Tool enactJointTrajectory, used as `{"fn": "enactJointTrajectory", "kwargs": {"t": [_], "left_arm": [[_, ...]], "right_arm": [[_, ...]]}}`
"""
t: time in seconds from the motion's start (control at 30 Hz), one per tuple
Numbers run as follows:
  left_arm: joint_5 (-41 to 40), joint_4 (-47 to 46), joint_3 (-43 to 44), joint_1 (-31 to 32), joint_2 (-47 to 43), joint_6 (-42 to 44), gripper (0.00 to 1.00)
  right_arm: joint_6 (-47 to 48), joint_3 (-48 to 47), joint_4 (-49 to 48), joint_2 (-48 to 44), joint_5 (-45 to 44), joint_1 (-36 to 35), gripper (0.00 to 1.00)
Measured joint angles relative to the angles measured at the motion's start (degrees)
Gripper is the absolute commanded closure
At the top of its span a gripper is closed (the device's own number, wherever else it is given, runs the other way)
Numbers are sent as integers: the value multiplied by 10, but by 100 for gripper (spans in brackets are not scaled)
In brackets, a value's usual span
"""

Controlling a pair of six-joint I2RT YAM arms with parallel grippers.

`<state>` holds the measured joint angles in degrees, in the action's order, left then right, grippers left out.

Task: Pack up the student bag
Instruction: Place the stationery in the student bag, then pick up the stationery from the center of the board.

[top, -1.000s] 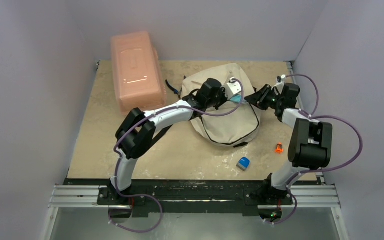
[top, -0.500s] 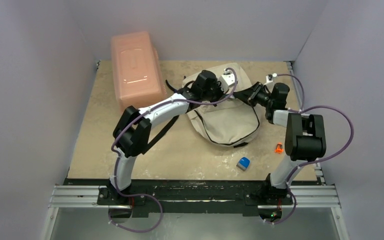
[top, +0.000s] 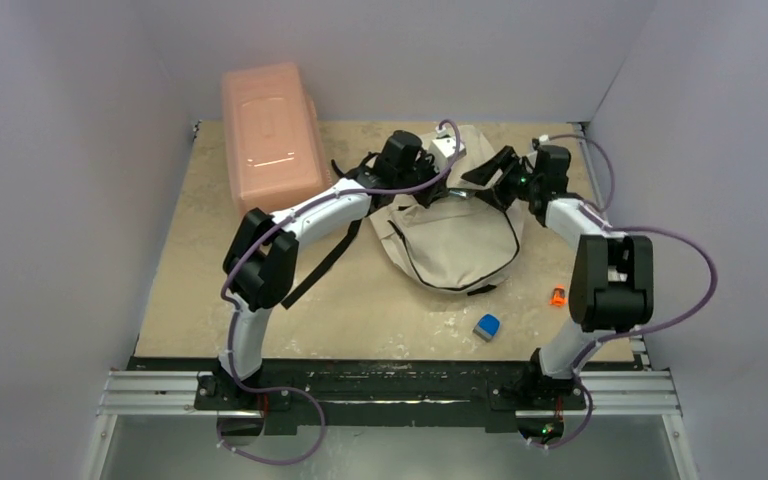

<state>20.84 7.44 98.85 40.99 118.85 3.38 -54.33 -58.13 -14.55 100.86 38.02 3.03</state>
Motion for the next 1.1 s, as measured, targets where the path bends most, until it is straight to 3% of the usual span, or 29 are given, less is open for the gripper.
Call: {"fn": "enactJointTrajectory", "kwargs": {"t": [0.1,0.2,0.33,0.5,0.67,0.93,1.03,1.1], "left_arm": [[0,14,6,0,1,-11,100],[0,26,16,-1,3,-23,100],[-1,36,22,-1,4,-33,100],[-2,41,22,-1,4,-33,100],[-2,43,23,-1,4,-34,100],[-2,47,27,-1,4,-36,100],[-2,48,27,-1,4,-38,100],[-2,48,27,-1,4,-38,100]], "right_arm": [[123,-60,208,-87,-117,-10,21],[181,-72,356,-169,-227,-10,17],[187,14,510,-282,-346,-59,16],[124,155,633,-403,-365,-167,16],[73,237,671,-455,-384,-185,16],[23,271,622,-421,-385,-196,19],[13,273,594,-397,-385,-200,24],[7,276,580,-378,-386,-205,32]]}}
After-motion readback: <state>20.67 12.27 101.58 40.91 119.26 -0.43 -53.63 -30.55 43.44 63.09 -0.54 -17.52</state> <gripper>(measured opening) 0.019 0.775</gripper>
